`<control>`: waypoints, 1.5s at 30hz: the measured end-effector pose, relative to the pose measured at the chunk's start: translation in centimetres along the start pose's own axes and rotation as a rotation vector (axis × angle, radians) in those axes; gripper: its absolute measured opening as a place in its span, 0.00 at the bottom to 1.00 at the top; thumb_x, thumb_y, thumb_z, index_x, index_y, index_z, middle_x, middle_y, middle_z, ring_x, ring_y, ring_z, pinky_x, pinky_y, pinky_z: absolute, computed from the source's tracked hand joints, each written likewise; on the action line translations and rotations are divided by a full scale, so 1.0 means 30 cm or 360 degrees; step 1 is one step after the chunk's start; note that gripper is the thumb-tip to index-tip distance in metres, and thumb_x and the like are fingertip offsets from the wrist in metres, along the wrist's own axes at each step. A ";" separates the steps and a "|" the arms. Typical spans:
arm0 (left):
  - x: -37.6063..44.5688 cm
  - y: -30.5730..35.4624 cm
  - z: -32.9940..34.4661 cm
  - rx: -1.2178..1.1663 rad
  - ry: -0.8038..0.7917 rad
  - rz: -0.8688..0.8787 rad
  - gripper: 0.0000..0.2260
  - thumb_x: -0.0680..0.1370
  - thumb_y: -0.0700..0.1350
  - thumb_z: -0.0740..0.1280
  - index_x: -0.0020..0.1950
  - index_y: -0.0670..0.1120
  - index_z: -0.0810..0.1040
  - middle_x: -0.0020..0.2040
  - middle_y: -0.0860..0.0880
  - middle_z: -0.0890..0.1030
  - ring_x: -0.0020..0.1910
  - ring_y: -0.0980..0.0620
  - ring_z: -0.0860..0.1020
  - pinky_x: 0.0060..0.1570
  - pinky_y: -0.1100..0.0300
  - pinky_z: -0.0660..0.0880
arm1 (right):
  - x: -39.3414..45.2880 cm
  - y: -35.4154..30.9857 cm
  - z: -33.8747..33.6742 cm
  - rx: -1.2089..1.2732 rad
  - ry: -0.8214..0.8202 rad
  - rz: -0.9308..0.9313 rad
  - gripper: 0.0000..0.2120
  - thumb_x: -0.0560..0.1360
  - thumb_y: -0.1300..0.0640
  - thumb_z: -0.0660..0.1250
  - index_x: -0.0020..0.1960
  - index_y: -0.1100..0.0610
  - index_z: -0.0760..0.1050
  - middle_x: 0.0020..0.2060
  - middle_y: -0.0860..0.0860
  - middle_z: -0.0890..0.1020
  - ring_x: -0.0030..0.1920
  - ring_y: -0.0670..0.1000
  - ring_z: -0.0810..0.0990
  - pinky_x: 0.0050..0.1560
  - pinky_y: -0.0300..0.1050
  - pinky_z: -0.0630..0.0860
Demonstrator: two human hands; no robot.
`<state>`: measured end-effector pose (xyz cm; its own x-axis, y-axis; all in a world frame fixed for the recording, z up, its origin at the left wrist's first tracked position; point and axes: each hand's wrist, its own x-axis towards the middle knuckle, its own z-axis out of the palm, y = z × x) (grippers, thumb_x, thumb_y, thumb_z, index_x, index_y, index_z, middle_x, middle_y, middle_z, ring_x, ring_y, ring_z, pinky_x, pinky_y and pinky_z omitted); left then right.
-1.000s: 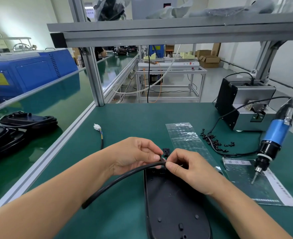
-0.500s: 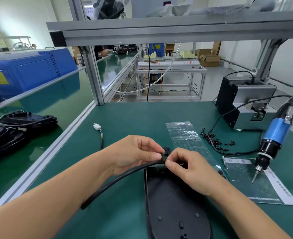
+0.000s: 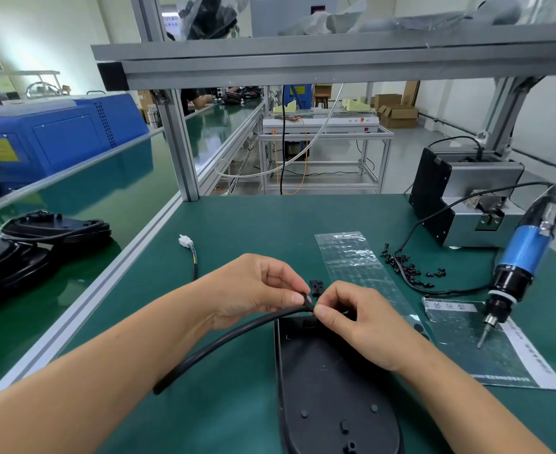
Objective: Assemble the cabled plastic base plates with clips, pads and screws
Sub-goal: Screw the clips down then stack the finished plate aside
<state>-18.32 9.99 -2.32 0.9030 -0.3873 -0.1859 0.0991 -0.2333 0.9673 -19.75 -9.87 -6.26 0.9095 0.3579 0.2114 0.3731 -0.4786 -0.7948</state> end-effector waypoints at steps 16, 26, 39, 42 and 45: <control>0.007 0.117 0.024 0.1487 0.0032 -0.0078 0.03 0.69 0.43 0.72 0.41 0.50 0.84 0.36 0.52 0.85 0.35 0.58 0.80 0.43 0.63 0.78 | -0.015 0.002 0.063 -0.0078 0.0251 0.0111 0.07 0.74 0.52 0.69 0.39 0.50 0.74 0.34 0.45 0.80 0.37 0.44 0.76 0.42 0.43 0.74; -0.007 0.000 0.045 0.0536 0.0217 -0.0033 0.04 0.72 0.36 0.72 0.38 0.42 0.82 0.33 0.42 0.81 0.31 0.53 0.76 0.35 0.64 0.75 | -0.024 0.006 0.062 -0.0031 0.0300 0.0107 0.05 0.74 0.57 0.66 0.40 0.49 0.73 0.35 0.45 0.79 0.38 0.44 0.76 0.39 0.38 0.72; -0.008 -0.041 0.075 0.0654 0.0343 0.0181 0.02 0.71 0.42 0.75 0.38 0.47 0.84 0.37 0.46 0.85 0.38 0.48 0.81 0.48 0.51 0.78 | -0.028 0.010 0.063 0.0019 0.0328 0.0047 0.05 0.73 0.58 0.67 0.40 0.52 0.74 0.35 0.44 0.79 0.39 0.43 0.76 0.40 0.34 0.71; -0.012 -0.014 0.081 0.0786 0.0302 0.0171 0.01 0.71 0.41 0.74 0.40 0.46 0.84 0.37 0.48 0.85 0.37 0.54 0.81 0.47 0.54 0.79 | -0.028 0.020 0.063 0.0050 0.0350 0.0056 0.05 0.73 0.57 0.68 0.40 0.51 0.75 0.36 0.42 0.80 0.40 0.42 0.78 0.40 0.32 0.71; -0.009 0.035 0.080 0.0854 0.0296 0.0192 0.02 0.71 0.44 0.75 0.42 0.48 0.85 0.37 0.50 0.85 0.35 0.59 0.79 0.43 0.62 0.77 | -0.011 0.030 0.029 0.0313 0.0565 0.0086 0.04 0.74 0.57 0.69 0.40 0.53 0.77 0.37 0.43 0.82 0.40 0.41 0.79 0.43 0.34 0.73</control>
<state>-19.45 7.71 -1.67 0.9578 -0.2873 0.0003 -0.1909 -0.6356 0.7481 -19.87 -9.73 -7.53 0.9464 0.0209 0.3222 0.3122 -0.3144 -0.8965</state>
